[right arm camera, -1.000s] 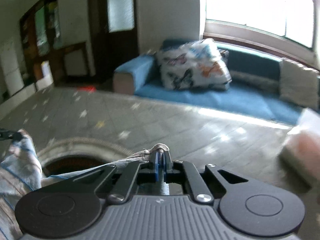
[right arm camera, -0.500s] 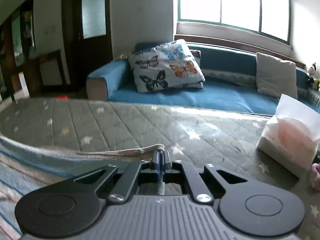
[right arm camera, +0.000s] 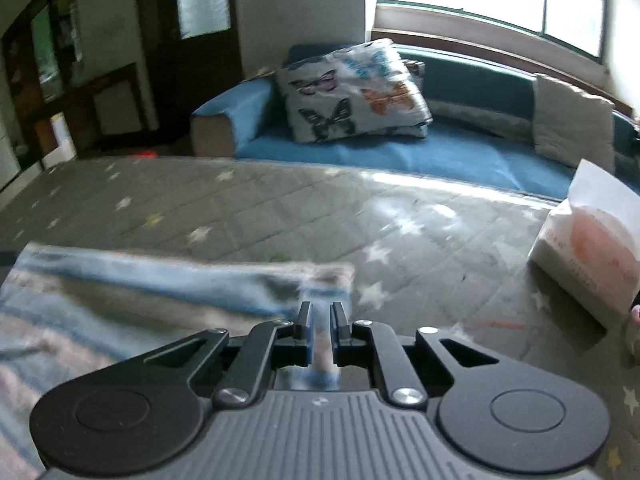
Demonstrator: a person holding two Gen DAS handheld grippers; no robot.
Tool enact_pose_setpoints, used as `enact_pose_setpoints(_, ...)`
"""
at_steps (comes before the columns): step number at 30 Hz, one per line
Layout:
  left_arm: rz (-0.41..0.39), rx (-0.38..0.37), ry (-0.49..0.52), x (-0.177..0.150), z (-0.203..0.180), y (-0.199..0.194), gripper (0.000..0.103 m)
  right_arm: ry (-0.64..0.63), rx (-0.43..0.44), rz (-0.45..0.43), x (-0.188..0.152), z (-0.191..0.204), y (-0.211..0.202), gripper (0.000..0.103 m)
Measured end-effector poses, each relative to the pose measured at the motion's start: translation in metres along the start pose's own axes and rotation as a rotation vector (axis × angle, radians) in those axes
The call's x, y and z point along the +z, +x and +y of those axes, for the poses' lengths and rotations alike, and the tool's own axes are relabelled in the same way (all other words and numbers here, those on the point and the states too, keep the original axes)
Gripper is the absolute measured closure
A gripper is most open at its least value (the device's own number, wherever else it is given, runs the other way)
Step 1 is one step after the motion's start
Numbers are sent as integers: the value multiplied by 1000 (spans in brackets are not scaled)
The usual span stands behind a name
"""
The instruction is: Fold clothes
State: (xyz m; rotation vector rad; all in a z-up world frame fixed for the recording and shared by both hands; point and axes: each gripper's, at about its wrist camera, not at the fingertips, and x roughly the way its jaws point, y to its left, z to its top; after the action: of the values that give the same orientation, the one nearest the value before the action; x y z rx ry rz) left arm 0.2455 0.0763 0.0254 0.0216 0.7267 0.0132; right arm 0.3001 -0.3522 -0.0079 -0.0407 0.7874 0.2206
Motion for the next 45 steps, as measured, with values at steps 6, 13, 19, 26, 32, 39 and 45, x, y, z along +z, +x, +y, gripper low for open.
enact_pose_setpoints(6, 25, -19, 45, -35, -9, -38, 24, -67, 65, 49, -35, 26, -29, 77)
enact_pose_setpoints(13, 6, -9, 86, -83, -10, -86, 15, -95, 109, 73, -82, 43, -65, 68)
enact_pose_setpoints(19, -24, 2, 115, -122, -8, -121, 8, -122, 104, 49, -125, 55, -98, 57)
enact_pose_setpoints(26, -46, 14, 143, -160, -13, -147, 5, -176, 162, 15, -166, 80, -137, 49)
enact_pose_setpoints(32, -118, 10, 209, -180, -30, -173, 2, -265, 236, -12, -200, 105, -167, 37)
enact_pose_setpoints(39, -183, -32, 340, -202, -60, -194, 0, -361, 250, -34, -227, 121, -193, 34)
enact_pose_setpoints(45, -157, -30, 380, -219, -66, -193, 0, -332, 281, -87, -209, 122, -205, 34)
